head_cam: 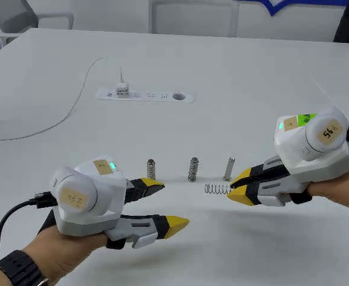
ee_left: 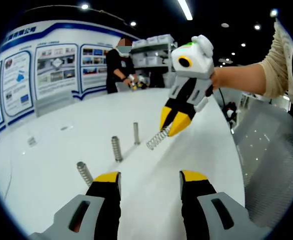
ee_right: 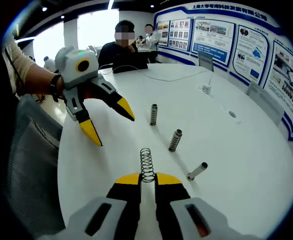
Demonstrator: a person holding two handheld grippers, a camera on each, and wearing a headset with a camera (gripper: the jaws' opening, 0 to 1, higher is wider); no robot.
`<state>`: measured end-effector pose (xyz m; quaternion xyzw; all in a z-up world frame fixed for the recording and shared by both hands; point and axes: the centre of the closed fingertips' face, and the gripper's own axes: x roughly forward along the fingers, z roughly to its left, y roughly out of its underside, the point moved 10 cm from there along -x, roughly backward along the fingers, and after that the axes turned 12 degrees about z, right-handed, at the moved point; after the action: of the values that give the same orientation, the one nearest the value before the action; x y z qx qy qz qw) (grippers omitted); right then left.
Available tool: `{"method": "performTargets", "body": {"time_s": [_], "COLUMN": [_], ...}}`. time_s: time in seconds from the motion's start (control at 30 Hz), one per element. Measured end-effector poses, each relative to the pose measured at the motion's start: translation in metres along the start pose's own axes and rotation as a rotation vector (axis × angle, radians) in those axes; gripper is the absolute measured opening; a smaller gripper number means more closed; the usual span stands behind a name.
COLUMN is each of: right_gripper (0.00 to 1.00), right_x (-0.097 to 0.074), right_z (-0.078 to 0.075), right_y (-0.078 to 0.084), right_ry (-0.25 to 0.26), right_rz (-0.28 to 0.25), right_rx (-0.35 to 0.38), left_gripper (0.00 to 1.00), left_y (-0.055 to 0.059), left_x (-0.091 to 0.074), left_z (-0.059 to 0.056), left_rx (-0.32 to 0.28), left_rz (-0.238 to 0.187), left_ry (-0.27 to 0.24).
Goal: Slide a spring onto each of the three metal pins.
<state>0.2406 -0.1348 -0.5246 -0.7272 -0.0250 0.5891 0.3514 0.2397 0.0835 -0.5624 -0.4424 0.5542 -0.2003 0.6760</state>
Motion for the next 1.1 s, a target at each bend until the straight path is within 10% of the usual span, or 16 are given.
{"method": "performTargets", "body": {"time_s": [1.1], "right_gripper": [0.11], "right_x": [0.003], "right_z": [0.023], "right_y": [-0.028], "right_ry": [-0.141], "right_rz": [0.064], "right_rx": [-0.16], "left_gripper": [0.24], "left_y": [-0.012], "left_x": [0.014], "left_z": [-0.018], "left_rx": [0.139], "left_rz": [0.008], "left_ry": [0.064]}}
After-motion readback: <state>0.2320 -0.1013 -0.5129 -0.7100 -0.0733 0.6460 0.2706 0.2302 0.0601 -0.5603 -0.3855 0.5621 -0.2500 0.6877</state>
